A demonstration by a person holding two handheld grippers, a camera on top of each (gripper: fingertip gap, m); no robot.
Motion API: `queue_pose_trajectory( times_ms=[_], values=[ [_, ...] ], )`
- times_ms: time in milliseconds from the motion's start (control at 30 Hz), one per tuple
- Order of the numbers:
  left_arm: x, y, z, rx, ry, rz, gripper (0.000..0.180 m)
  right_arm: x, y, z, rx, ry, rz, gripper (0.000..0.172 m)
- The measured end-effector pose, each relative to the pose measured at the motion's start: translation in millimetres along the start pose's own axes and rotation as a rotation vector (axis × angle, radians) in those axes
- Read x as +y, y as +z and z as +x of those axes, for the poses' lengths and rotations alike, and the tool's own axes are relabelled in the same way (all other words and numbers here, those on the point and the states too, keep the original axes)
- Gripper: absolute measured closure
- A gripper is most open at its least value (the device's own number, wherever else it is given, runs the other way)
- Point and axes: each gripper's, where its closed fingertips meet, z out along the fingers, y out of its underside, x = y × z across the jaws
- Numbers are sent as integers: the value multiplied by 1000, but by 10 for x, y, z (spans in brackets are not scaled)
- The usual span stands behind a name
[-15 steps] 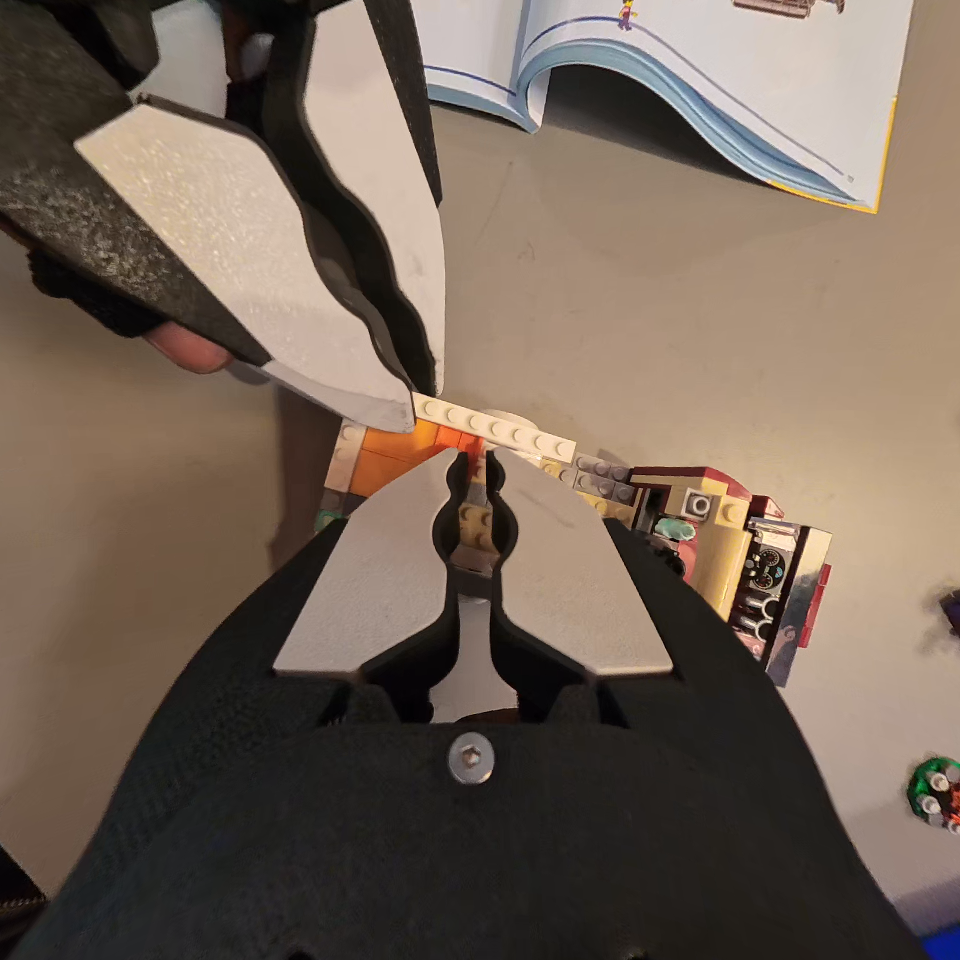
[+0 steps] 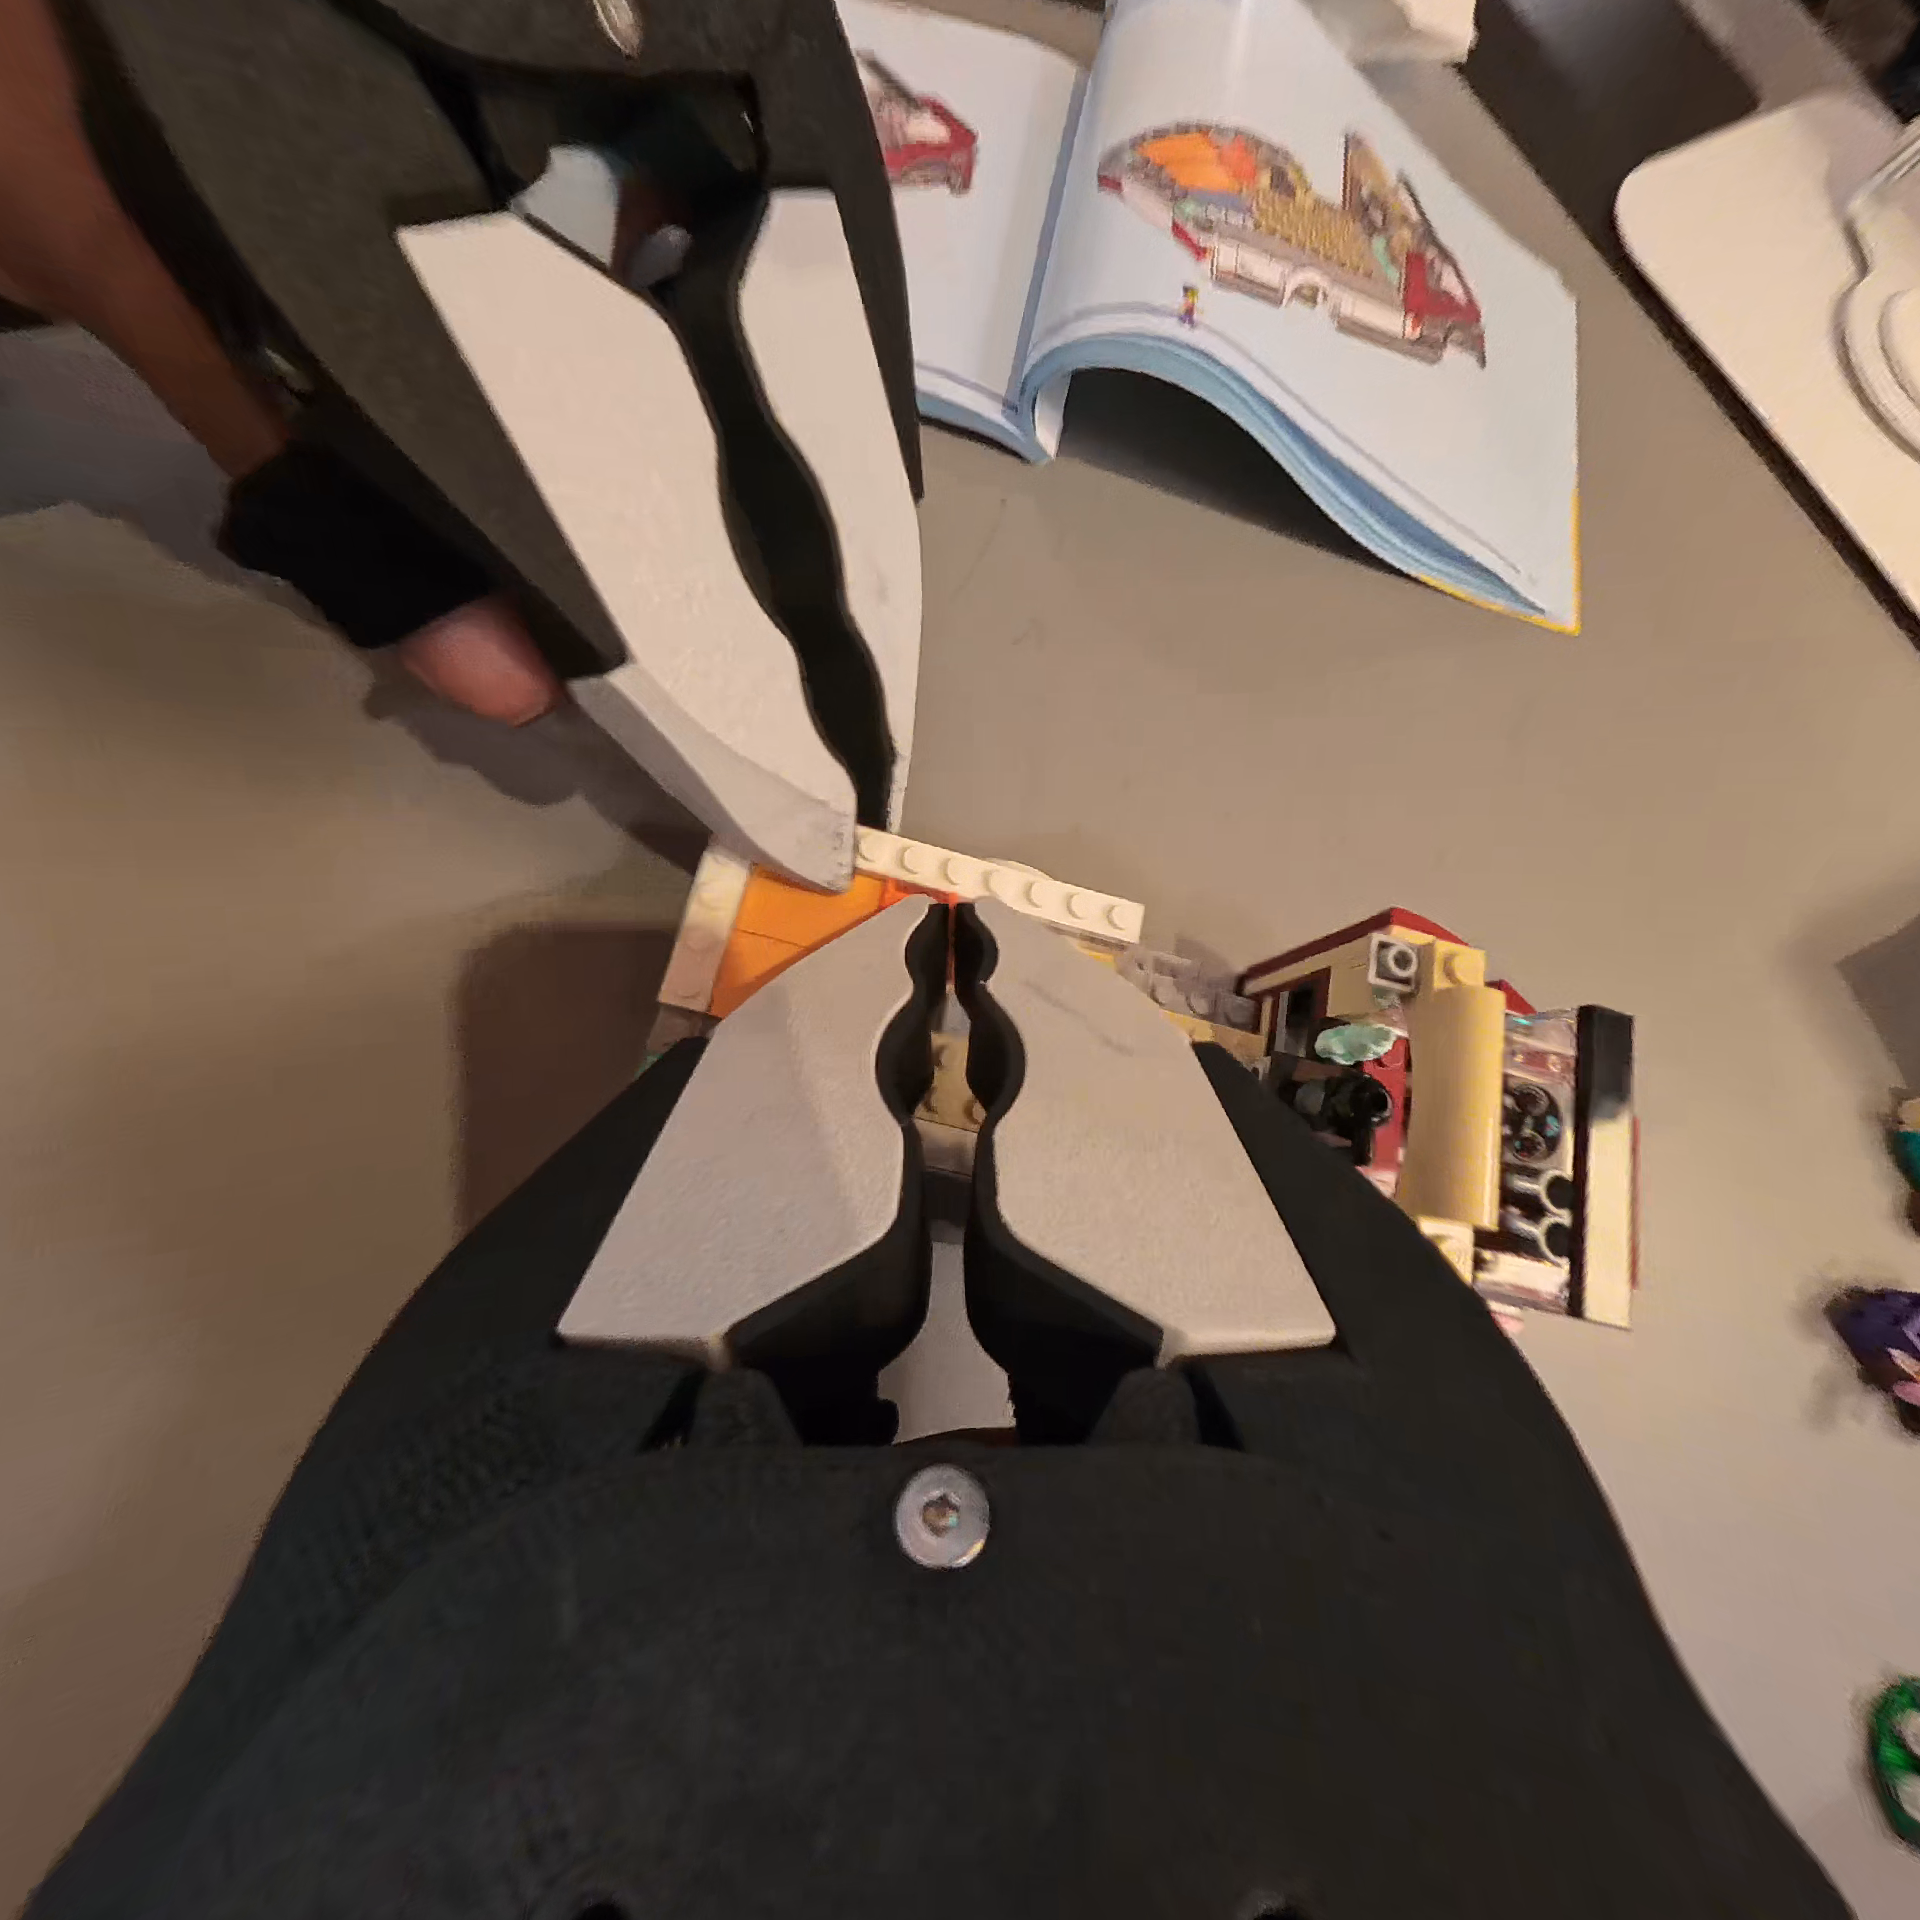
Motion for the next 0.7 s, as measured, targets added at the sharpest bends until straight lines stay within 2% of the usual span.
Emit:
queue_pose_trajectory(
  times_ms=[200, 433, 567, 700],
  values=[
    [-5, -1, -13, 12, -12, 13, 170, -44, -144, 55, -28, 73, 114, 170],
    [4, -1, 5, 20, -8, 5, 169, 38, -684, 203, 39, 100, 175, 171],
    [12, -1, 14, 20, -5, -1, 169, 210, -1271, 589, 225, 108, 159, 171],
    [12, -2, 16, 12, 1, -6, 169, 705, -2133, 1467, 569, 216, 79, 170]
  ],
)
